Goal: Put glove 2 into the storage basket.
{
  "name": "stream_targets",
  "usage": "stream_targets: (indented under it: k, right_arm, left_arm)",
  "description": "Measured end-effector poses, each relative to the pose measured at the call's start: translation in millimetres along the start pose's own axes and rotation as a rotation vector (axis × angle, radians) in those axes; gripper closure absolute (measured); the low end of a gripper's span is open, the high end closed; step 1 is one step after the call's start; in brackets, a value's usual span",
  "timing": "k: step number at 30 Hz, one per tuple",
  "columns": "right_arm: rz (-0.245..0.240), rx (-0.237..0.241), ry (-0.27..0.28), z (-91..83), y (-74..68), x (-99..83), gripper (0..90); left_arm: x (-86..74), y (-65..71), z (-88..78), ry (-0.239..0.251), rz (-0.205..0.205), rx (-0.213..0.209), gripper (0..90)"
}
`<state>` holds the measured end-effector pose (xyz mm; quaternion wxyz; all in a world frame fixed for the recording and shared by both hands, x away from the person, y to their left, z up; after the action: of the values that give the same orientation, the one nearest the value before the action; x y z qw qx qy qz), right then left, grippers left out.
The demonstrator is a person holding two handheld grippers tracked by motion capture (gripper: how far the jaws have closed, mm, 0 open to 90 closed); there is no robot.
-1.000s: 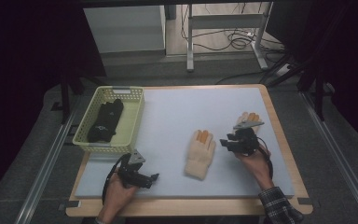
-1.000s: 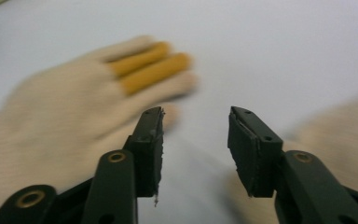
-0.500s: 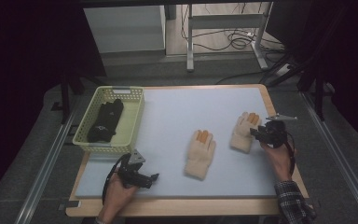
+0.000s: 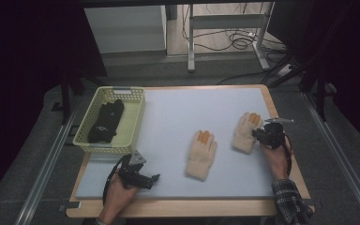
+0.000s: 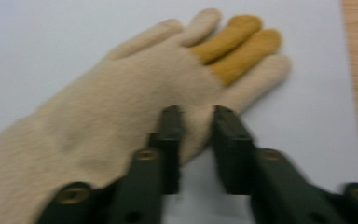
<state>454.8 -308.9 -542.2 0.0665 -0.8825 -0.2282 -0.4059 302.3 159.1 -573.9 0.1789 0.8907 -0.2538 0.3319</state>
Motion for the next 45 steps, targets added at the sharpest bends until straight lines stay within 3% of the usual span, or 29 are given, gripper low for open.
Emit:
stream_targets:
  k: [6, 10, 11, 13, 16, 21, 26, 29, 32, 33, 34, 37, 38, 39, 42, 45]
  right_arm:
    - [-0.042, -0.025, -0.024, -4.8, -6.6, 4.8, 87.8]
    - [-0.044, -0.021, -0.004, -22.2, -5.4, 9.7, 87.9]
    - [-0.064, -0.026, -0.001, -35.3, -5.9, 12.3, 88.0]
    - [-0.067, -0.026, 0.001, -39.8, -6.5, 13.0, 88.0]
    - [-0.099, -0.037, 0.012, -63.8, -7.6, 16.5, 88.0]
    - [-0.113, -0.018, 0.020, -73.9, -15.8, 23.9, 87.9]
    - [-0.146, 0.016, 0.026, -66.1, -37.4, 37.8, 87.6]
    - [-0.176, 0.047, 0.026, -52.2, -61.8, 50.6, 87.3]
    - [-0.185, 0.068, 0.028, -46.0, -73.1, 56.4, 87.2]
    - [-0.199, 0.088, 0.028, -38.8, -84.4, 61.1, 87.1]
    - [-0.199, 0.088, 0.028, -38.8, -84.4, 61.1, 87.1]
    - [-0.224, 0.143, 0.021, -21.0, -109.1, 65.7, 84.9]
    - [-0.224, 0.143, 0.021, -21.0, -109.1, 65.7, 84.9]
    - [-0.235, 0.186, 0.025, -14.1, -121.1, 66.5, 78.0]
    - [-0.263, 0.188, 0.042, -13.8, -127.8, 68.9, 72.8]
    - [-0.262, 0.168, 0.041, -16.8, -122.4, 68.2, 72.0]
  left_arm:
    - [0.0, -0.1, 0.0, 0.000, 0.000, 0.000, 1.7]
    - [0.0, -0.1, 0.0, 0.000, 0.000, -0.001, 1.7]
    - [0.0, 0.0, 0.0, 0.000, 0.000, 0.000, 1.7]
    - [0.0, 0.0, 0.1, 0.000, -0.001, -0.001, 1.7]
    - [0.1, 0.0, 0.1, 0.000, -0.001, -0.001, 1.7]
    - [0.1, -0.2, -0.2, -0.003, 0.003, 0.000, 1.7]
    - [0.0, -0.2, -0.2, -0.003, 0.003, 0.000, 1.7]
    - [0.0, -0.2, -0.2, -0.003, 0.003, 0.000, 1.7]
    - [0.0, -0.2, -0.2, -0.003, 0.003, 0.000, 1.7]
    - [0.0, -0.2, -0.2, -0.003, 0.003, 0.000, 1.7]
    - [0.0, -0.2, -0.2, -0.003, 0.003, 0.000, 1.7]
    - [0.0, -0.2, -0.2, -0.003, 0.003, 0.000, 1.7]
    - [0.0, -0.2, -0.2, -0.003, 0.003, 0.000, 1.7]
    - [0.0, 0.1, 0.0, 0.001, -0.001, 0.000, 1.7]
    - [0.0, 0.0, 0.0, 0.000, 0.000, 0.000, 1.7]
    - [0.0, 0.1, 0.0, 0.001, -0.001, 0.000, 1.7]
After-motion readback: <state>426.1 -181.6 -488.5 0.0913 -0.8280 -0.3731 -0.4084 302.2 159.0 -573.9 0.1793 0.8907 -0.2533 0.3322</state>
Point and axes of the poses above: each handheld gripper's, and its own axes: z roughly forward along the jaws, x roughly out of its top, y roughly to its right, the point moved 3 cm from there along z, roughly forward along the jaws, and after that the axes turned 9 degrees about -z, right-handed, at the moved point
